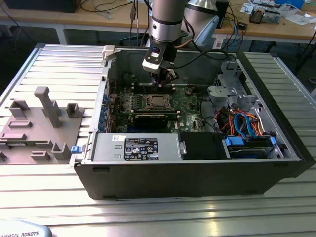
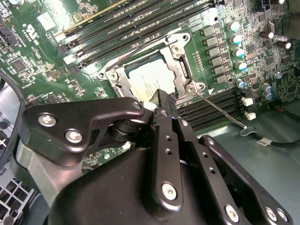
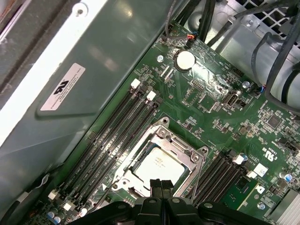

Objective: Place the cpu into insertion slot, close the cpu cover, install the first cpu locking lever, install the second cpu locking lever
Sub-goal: 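Install the first cpu locking lever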

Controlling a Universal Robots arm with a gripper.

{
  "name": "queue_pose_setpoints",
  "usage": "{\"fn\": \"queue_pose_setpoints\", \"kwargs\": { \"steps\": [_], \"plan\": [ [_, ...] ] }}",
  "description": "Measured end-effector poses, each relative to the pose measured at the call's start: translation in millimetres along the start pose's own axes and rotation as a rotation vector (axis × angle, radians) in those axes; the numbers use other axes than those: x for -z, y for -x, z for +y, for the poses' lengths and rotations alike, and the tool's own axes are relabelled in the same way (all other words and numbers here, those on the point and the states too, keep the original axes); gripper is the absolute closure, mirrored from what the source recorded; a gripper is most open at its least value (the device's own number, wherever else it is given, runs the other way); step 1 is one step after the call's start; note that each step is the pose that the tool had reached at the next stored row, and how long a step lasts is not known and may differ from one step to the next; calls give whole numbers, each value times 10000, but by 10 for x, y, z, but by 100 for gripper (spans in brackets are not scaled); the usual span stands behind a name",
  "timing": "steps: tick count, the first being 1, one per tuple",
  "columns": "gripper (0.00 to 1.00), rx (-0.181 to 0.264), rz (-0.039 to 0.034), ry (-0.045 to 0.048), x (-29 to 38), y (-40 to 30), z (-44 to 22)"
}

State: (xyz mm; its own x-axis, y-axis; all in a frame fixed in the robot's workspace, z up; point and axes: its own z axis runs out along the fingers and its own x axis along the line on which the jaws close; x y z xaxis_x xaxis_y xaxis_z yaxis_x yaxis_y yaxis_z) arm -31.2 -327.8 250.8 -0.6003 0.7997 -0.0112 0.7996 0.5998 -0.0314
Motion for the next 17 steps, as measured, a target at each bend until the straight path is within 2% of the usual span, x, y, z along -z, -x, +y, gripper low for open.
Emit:
{"fn": "queue_pose_setpoints", "kwargs": {
  "steps": [17],
  "plan": [
    [89, 118, -4, 1, 0, 0, 0]
  ]
}}
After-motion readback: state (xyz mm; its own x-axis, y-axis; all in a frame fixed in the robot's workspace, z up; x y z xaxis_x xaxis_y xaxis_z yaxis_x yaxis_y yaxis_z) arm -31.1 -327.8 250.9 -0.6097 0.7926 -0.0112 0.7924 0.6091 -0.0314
